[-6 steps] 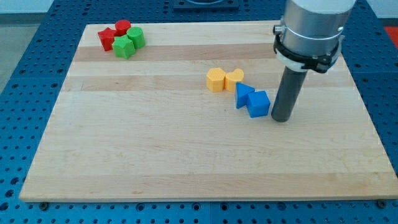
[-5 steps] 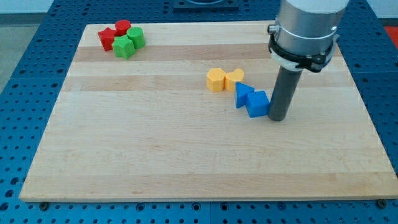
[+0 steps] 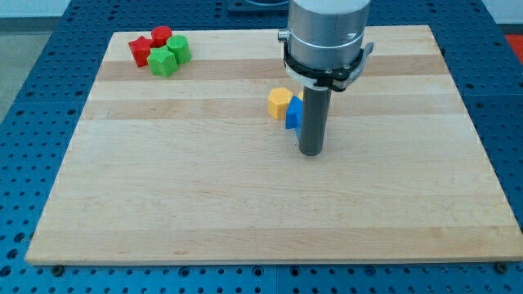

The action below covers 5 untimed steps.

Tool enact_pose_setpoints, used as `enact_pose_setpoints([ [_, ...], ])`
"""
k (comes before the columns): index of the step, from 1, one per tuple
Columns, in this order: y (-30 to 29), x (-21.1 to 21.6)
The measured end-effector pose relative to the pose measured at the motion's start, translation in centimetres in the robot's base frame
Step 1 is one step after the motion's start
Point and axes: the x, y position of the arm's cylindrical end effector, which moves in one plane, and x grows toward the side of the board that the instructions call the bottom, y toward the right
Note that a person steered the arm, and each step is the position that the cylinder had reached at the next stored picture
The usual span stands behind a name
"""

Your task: Push the blue blocks into the yellow blocks

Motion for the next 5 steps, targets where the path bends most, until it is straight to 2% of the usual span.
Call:
enact_pose_setpoints([
  [3, 0.2, 0.7],
  [4, 2.2, 2.6],
  [5, 5.2, 1.5],
])
